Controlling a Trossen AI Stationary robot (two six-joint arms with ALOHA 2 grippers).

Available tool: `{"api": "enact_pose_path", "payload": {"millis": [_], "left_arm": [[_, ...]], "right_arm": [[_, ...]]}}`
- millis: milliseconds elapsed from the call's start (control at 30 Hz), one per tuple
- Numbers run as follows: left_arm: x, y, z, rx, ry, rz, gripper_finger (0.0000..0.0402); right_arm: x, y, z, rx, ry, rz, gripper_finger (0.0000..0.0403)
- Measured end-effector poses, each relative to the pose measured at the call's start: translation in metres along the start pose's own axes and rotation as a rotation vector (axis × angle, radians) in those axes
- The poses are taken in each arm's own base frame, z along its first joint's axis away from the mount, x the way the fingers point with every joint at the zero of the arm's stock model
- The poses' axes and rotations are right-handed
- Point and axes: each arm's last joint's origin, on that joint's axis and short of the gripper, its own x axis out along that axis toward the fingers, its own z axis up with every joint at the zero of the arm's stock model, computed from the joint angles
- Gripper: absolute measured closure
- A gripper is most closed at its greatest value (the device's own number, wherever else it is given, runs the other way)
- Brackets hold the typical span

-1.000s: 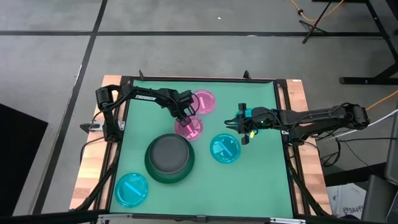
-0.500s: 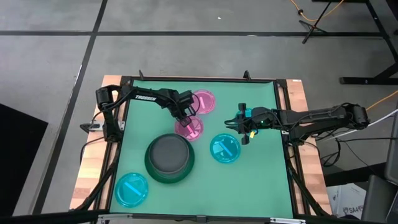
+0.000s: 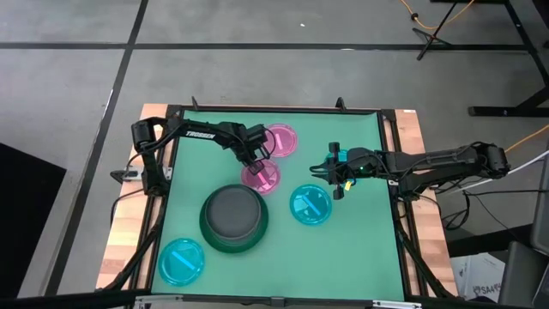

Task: Stack plastic plates
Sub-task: Stack the bottom light pink plate on top of the black plate

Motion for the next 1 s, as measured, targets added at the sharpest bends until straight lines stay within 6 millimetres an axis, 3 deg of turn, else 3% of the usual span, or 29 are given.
{"api": "enact_pose_path", "payload": {"millis": [333, 1000], "left_arm": [[0.0, 0.0, 0.001, 0.003, -0.007, -0.003, 0.0401], [-0.037, 0.024, 0.013, -0.064, -0.095, -0.176, 0.0401]], "right_arm": [[0.0, 0.0, 0.0, 0.0, 0.0, 0.0, 0.032], [0.0, 0.0, 0.0, 0.0, 0.0, 0.001, 0.032]]}}
